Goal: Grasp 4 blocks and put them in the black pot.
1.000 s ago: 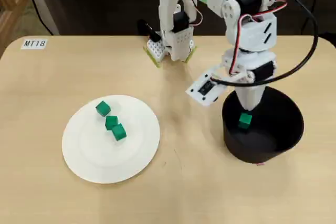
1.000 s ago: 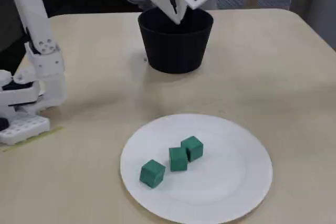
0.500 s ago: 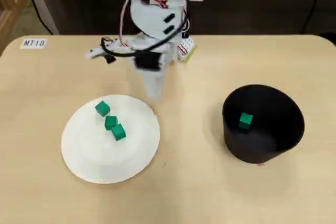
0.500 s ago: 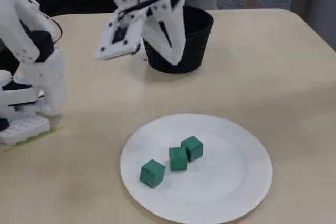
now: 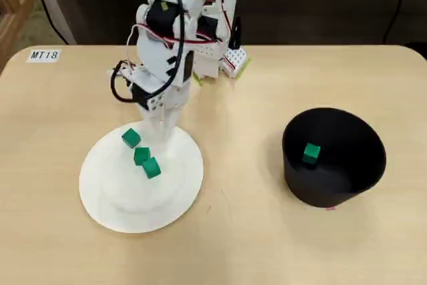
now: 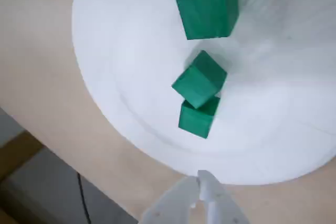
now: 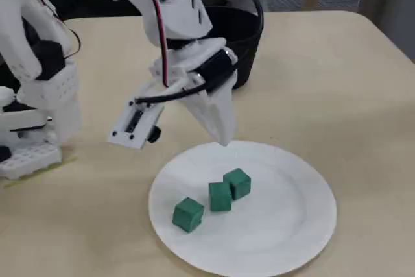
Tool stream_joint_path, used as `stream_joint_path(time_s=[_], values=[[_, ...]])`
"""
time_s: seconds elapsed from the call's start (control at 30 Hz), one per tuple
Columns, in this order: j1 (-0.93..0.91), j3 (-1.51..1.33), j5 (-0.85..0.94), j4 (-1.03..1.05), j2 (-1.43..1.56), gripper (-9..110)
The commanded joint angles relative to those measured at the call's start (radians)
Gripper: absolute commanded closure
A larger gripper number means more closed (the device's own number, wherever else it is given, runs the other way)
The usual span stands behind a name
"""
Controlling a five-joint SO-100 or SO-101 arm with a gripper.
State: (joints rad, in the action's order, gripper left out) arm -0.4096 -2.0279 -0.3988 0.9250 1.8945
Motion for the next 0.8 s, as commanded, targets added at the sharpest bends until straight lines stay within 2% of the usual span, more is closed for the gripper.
stream_joint_path(time_s=[0.0,0.2,0.5,0.77], values=[[-0.026,0.014,-0.008,-0.041,-0.018,99],[-0.034,0.109,0.017,0.023,-0.133,90],[-0.035,0.244,0.078,0.064,-0.299,85],[-0.018,0.388,0.124,0.242,-0.367,80]])
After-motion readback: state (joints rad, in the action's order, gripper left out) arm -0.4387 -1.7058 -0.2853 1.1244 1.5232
